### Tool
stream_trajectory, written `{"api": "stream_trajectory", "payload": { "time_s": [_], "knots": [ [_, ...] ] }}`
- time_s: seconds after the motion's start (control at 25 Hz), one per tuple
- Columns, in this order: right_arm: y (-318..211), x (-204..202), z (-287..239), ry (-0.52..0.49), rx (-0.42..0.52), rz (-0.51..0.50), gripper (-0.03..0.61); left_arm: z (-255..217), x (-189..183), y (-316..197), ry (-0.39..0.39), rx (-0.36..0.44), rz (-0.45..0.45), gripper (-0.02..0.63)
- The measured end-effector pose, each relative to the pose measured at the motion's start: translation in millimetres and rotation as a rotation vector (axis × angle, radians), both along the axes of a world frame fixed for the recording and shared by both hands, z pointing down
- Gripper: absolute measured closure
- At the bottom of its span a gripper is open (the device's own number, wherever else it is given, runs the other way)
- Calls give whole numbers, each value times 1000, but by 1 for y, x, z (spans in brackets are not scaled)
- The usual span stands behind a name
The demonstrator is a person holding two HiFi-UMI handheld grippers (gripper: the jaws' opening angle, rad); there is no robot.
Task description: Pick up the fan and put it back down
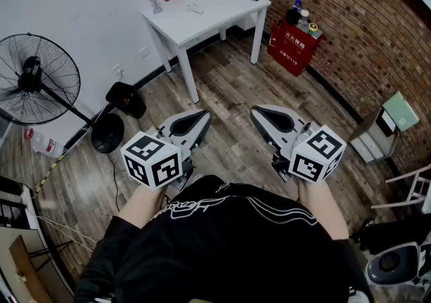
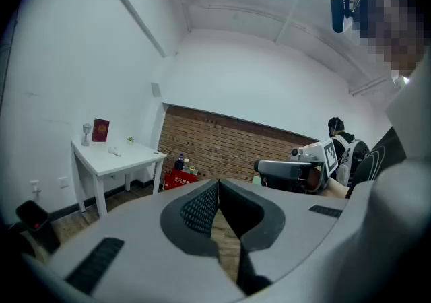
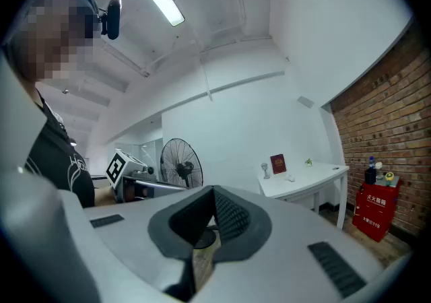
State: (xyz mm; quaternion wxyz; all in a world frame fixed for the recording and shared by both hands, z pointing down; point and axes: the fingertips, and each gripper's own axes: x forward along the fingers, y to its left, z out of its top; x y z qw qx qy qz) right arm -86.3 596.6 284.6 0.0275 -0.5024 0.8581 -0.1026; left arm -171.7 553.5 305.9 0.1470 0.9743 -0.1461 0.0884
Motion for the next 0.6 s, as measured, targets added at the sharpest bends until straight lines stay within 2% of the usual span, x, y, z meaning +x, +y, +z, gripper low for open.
{"api": "stream_trajectory", "payload": {
  "time_s": [0.28, 0.4, 0.52, 0.56, 0.6],
  "knots": [
    [3, 8, 3, 23, -7, 21, 575, 7, 5, -3, -17, -9, 5, 581],
    [2, 16, -3, 51, 22, 57, 574, 8, 9, -5, -20, -9, 13, 580],
    [-6, 33, -2, 53, 23, 135, 574, 13, 9, -10, -23, -18, 14, 580],
    [-10, 39, 1, 44, 10, 164, 565, 16, 8, -12, -27, -23, 13, 580],
    [-15, 45, 4, 33, -4, 185, 519, 18, 7, -14, -30, -28, 10, 580]
  ]
}}
